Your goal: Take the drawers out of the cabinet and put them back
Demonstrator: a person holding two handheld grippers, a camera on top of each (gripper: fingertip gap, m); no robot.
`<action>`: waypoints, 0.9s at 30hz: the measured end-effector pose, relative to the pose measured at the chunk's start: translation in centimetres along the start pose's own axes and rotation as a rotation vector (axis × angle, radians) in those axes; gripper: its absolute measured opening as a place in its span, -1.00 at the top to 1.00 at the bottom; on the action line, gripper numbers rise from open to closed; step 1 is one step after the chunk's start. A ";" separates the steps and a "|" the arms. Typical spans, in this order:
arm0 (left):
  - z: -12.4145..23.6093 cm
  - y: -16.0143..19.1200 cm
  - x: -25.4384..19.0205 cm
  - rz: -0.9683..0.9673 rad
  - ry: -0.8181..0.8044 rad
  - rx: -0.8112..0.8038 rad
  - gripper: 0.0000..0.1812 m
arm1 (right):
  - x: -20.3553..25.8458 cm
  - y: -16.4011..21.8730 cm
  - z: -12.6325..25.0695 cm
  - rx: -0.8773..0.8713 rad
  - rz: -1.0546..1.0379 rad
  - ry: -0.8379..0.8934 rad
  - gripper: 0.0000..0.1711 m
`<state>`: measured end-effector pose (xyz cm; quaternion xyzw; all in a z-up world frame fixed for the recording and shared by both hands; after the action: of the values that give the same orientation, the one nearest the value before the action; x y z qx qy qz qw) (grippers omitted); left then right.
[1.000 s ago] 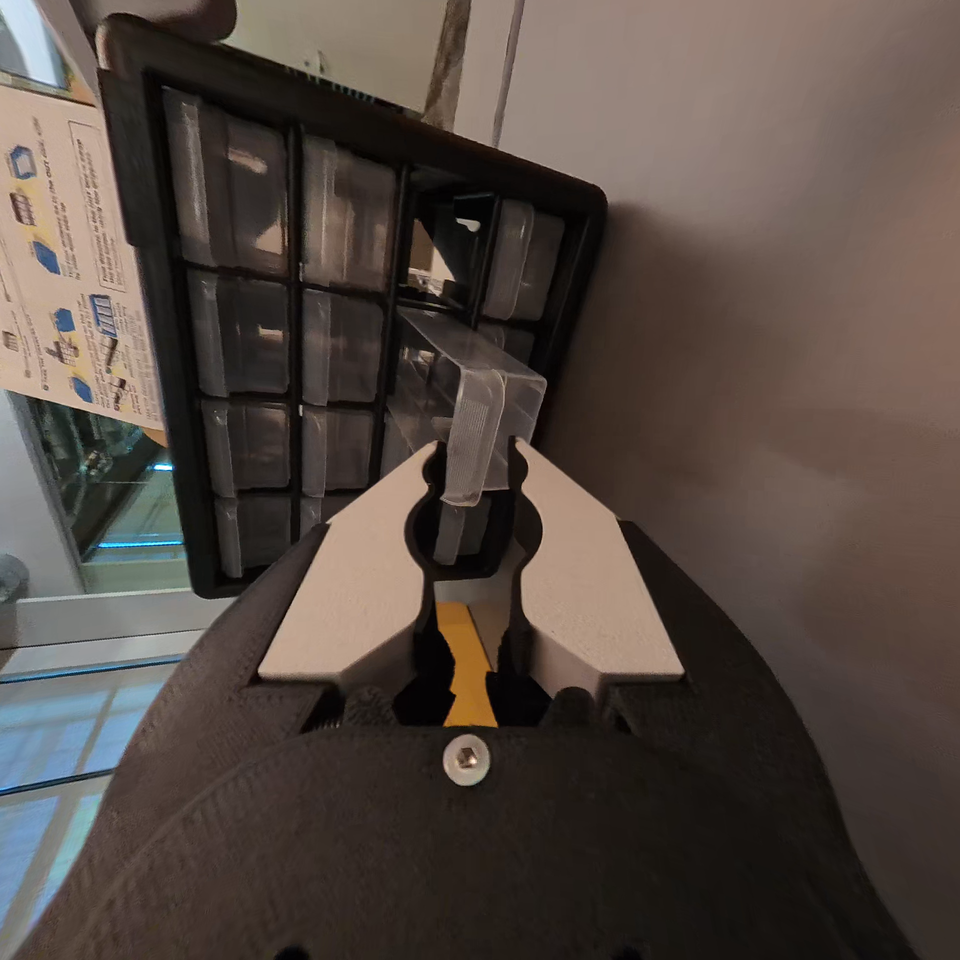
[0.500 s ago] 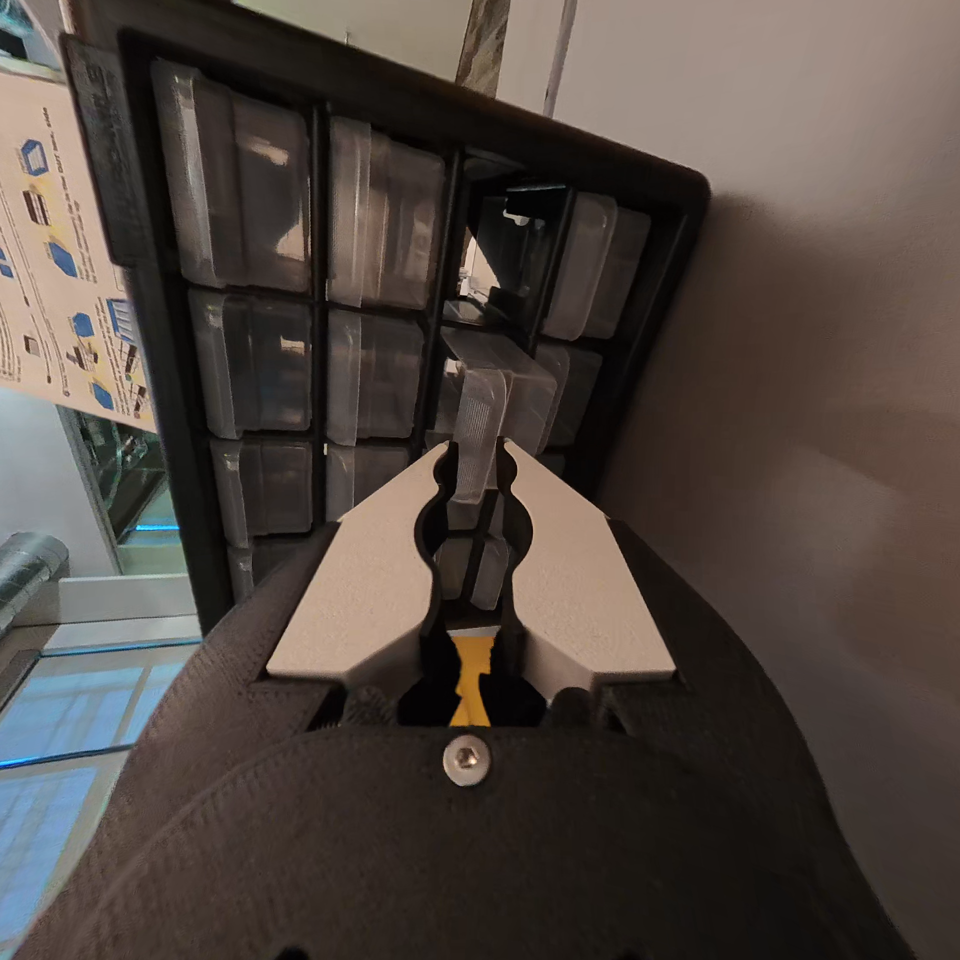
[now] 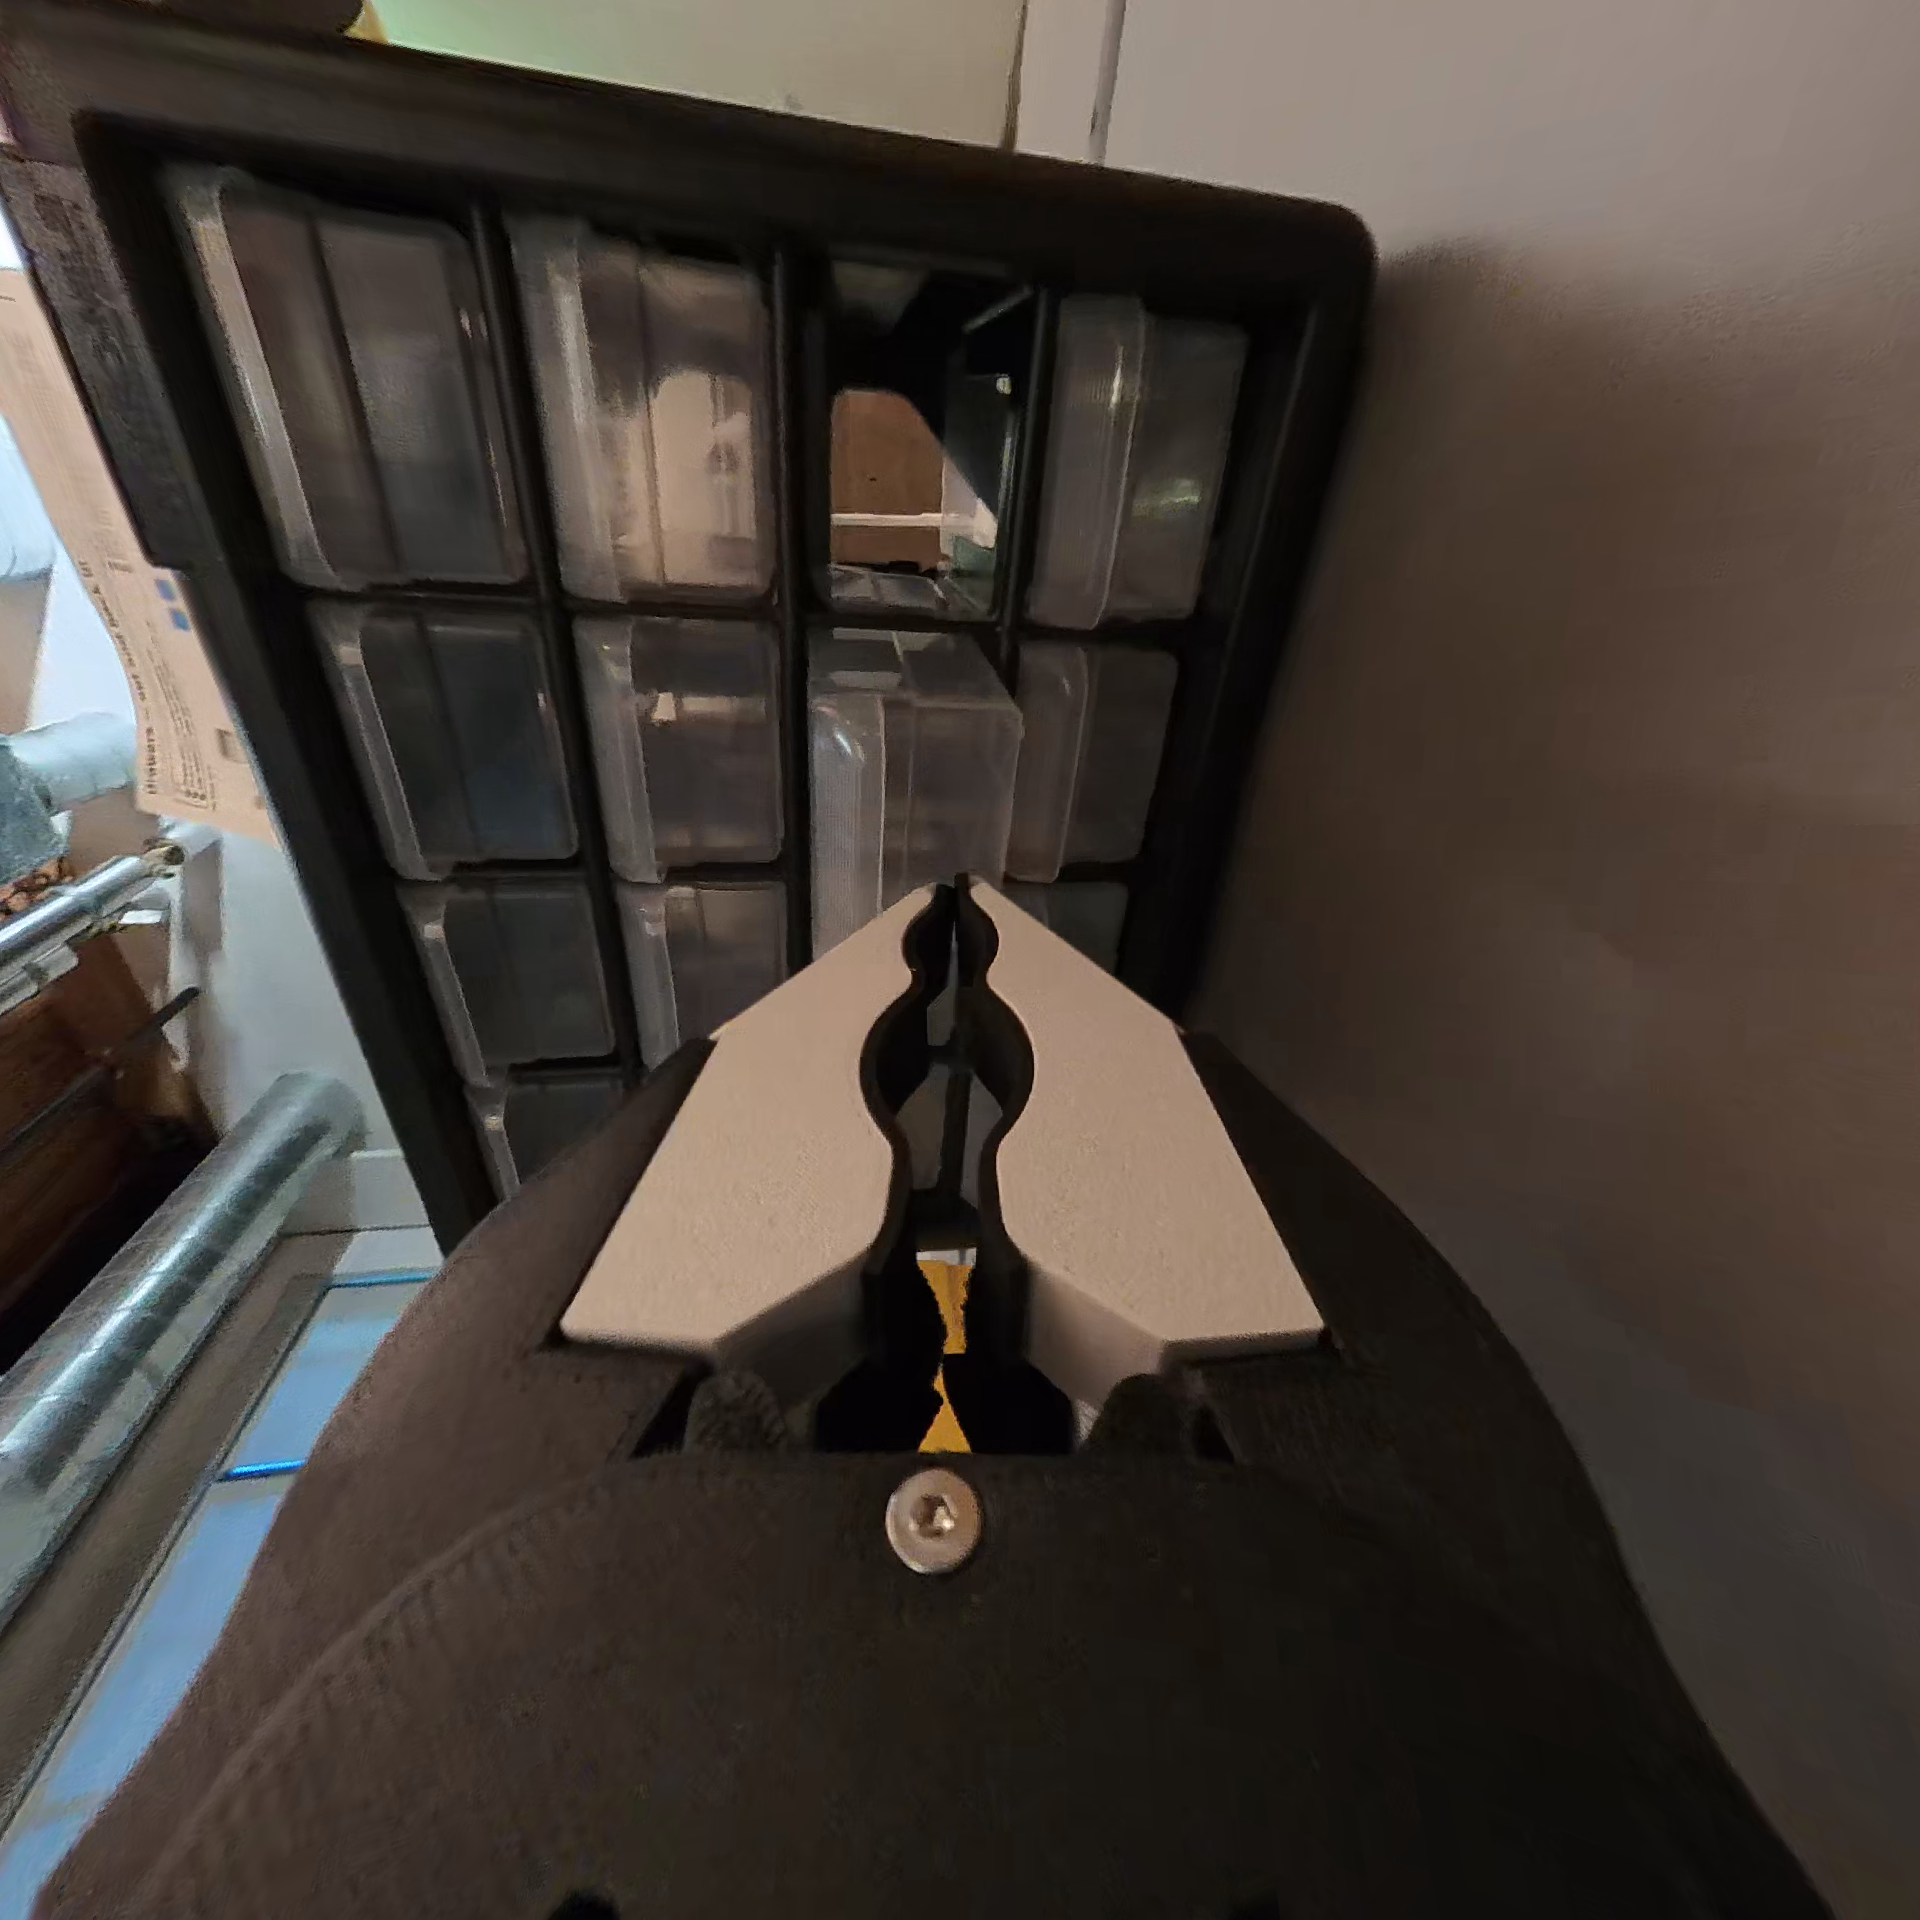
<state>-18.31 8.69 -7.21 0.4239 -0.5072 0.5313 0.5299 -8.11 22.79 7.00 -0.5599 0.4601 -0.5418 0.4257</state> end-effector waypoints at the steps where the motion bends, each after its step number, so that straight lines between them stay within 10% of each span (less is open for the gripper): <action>1: -0.2 -0.1 0.0 -0.005 -0.006 0.001 1.00 | 0.0 0.0 0.0 0.000 -0.001 -0.001 1.00; 27: -3.6 0.3 0.4 0.040 -0.026 0.014 1.00 | 0.0 0.0 -0.3 0.006 0.003 -0.002 1.00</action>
<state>-18.29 12.30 -7.31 0.4242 -0.5188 0.5397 0.5095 -8.36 22.80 7.03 -0.5584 0.4588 -0.5421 0.4287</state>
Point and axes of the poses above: each gripper's, where its closed fingertips meet, z back along the fingers, y out of its underside, x = y × z across the jaws, the point moved 5 cm from there along z, back along the fingers, and after that the axes turned 9 degrees about -x, right-handed, at the moved point
